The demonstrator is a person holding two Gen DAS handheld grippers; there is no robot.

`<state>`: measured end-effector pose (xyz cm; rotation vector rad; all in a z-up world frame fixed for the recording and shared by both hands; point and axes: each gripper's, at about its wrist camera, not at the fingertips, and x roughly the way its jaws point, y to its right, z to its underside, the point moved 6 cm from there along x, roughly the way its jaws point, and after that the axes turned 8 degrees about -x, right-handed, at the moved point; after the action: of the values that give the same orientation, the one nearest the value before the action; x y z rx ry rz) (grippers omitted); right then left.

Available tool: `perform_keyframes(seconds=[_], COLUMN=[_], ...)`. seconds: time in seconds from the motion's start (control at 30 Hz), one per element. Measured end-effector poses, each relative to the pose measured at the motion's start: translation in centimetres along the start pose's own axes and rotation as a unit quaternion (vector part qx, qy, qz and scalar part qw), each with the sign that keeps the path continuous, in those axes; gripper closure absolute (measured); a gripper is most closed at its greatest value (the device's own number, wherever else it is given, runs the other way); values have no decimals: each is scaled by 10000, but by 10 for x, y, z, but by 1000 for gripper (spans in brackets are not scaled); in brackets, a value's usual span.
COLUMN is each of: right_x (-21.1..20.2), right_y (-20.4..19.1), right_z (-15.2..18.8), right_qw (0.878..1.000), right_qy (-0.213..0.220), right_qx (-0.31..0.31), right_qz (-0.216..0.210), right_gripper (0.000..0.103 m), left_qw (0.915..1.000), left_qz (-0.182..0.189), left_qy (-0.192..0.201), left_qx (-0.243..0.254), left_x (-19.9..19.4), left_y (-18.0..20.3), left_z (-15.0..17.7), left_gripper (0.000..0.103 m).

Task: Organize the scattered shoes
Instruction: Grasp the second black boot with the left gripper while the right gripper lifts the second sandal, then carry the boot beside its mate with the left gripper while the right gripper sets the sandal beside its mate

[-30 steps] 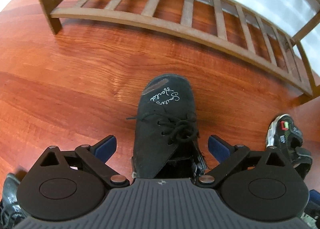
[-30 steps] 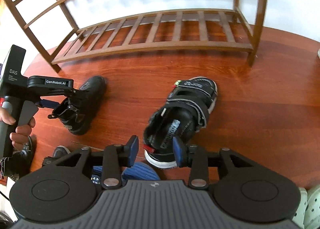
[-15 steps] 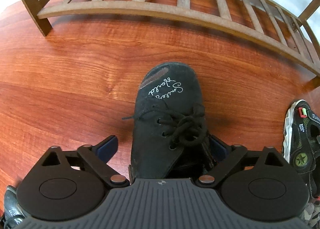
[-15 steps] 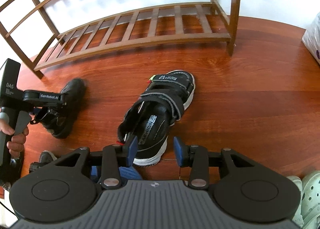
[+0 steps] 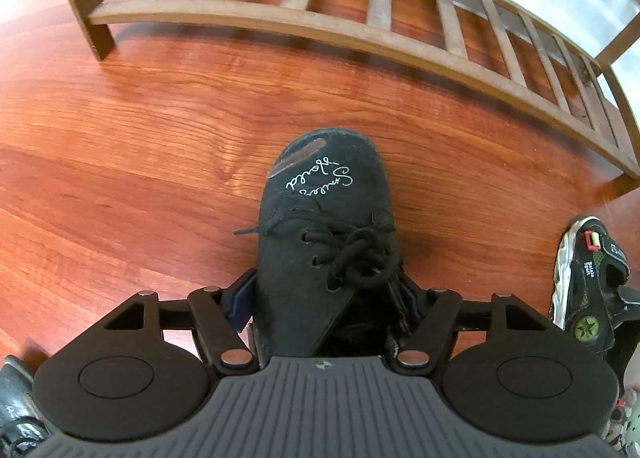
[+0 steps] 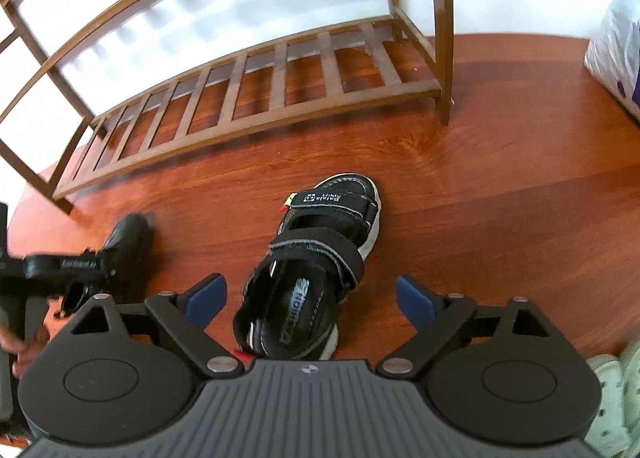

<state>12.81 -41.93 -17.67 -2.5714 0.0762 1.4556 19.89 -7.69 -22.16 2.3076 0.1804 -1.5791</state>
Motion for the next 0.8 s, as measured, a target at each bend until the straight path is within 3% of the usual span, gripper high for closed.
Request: perform_keyframes(seconds=[0.3,0.8], right_x=[51,105], right_y=[-6,-22], right_z=[-5,-1], right_qw=[9987,9936], right_qy=[-387,-867], right_qx=[326,-288], right_qz=[60,662], right_gripper=[7,8], left_qw=[9985,9922], left_qz=[117,50], left_qy=[442,661], left_qx=[-302,-1057], left_x=[-52,-124], left_y=[-17,-91], left_z=[-10,20], left_gripper=[33,33])
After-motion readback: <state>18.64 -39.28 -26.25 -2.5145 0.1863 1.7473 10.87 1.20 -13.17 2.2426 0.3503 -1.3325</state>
